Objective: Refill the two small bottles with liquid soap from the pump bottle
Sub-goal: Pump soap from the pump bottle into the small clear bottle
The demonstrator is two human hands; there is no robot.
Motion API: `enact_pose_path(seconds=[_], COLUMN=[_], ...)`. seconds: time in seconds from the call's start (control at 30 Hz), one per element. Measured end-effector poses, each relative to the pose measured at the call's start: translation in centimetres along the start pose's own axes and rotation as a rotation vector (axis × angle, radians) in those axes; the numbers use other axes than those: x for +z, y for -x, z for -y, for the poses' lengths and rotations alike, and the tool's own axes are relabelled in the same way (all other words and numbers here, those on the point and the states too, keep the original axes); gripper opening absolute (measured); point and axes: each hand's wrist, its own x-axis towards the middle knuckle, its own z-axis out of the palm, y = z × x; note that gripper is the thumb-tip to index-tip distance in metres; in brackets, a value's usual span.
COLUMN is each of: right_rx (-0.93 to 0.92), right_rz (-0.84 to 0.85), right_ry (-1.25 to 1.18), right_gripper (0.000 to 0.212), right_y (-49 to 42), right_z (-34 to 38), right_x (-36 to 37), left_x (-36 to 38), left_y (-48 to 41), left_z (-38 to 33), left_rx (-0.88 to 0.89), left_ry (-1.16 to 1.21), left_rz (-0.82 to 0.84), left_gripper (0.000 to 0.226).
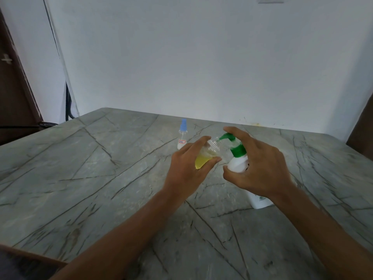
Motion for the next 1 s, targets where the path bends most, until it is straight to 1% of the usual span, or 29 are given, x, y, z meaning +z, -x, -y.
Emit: enact_pose_path(seconds=[0.2, 0.53, 0.77, 0.9, 1.0], right_rx=[-0.018, -0.003, -0.007, -0.001, 0.008], right_rz=[0.026, 0.038, -0.003, -0.003, 0.006], right_ry=[0.029, -0.038, -0.095, -0.086, -0.043], right_gripper=[0.098, 0.089, 0.078, 0.079, 0.086], right_y=[0.07, -0.22, -0.24, -0.18, -0.07], right_z=[-0.15, -0.15, -0.3, -0.36, -0.25], right_x=[-0.14, 0.2, 0.21, 0.29, 0.22], left_x=[0.04, 0.02, 0.31, 0.32, 0.17], left_y=[-0.13, -0.08, 0.16, 0.19, 0.07], left_z=[0.11, 0.05, 0.05, 0.01, 0.08], left_rx=[-0.003, -0.008, 0.011, 0.018, 0.015], left_ry=[-0.02, -0.023, -0.053, -0.05, -0.032], left_rz=[-0.002, -0.001, 0.049, 0.048, 0.019], left_gripper=[0.055, 0.054, 0.056, 0.056, 0.054])
